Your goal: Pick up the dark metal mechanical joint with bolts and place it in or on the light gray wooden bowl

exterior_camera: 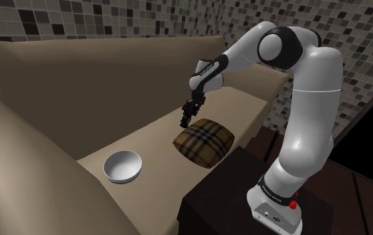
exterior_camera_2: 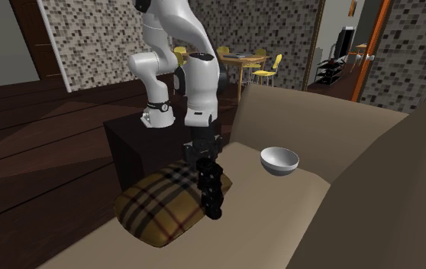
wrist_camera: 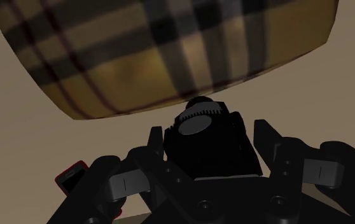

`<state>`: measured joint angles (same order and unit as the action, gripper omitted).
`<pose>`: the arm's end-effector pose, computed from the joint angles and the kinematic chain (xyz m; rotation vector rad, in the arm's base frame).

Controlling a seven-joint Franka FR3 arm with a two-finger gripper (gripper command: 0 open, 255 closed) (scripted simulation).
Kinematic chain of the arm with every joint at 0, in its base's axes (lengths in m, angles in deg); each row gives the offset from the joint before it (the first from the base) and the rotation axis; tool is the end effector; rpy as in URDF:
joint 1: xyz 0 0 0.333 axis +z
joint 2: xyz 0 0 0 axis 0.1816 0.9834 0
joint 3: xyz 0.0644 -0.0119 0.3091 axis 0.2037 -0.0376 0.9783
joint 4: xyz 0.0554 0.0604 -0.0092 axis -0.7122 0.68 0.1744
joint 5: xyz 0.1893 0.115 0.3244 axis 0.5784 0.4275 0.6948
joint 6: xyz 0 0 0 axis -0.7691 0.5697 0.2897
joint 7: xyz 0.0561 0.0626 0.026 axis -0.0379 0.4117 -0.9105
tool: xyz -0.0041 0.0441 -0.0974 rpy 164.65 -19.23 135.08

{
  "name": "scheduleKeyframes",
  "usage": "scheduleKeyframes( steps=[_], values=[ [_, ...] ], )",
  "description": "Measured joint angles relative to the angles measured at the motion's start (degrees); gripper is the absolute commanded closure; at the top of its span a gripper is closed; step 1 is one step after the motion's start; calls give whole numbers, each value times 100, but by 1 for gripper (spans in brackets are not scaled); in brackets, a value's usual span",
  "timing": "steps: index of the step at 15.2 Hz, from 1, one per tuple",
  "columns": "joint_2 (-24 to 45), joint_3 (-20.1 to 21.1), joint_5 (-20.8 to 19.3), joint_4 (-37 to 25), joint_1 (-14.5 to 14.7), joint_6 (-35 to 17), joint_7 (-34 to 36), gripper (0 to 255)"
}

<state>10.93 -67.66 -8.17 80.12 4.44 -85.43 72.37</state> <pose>0.5764 -0.1668 0.2475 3.0592 -0.1948 0.1288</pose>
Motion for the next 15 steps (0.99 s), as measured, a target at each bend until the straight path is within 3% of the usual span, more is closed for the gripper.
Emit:
scheduleKeyframes(
  steps=[15],
  values=[
    [-779, -94, -181, -203, 83, 974, 86, 255]
  ],
)
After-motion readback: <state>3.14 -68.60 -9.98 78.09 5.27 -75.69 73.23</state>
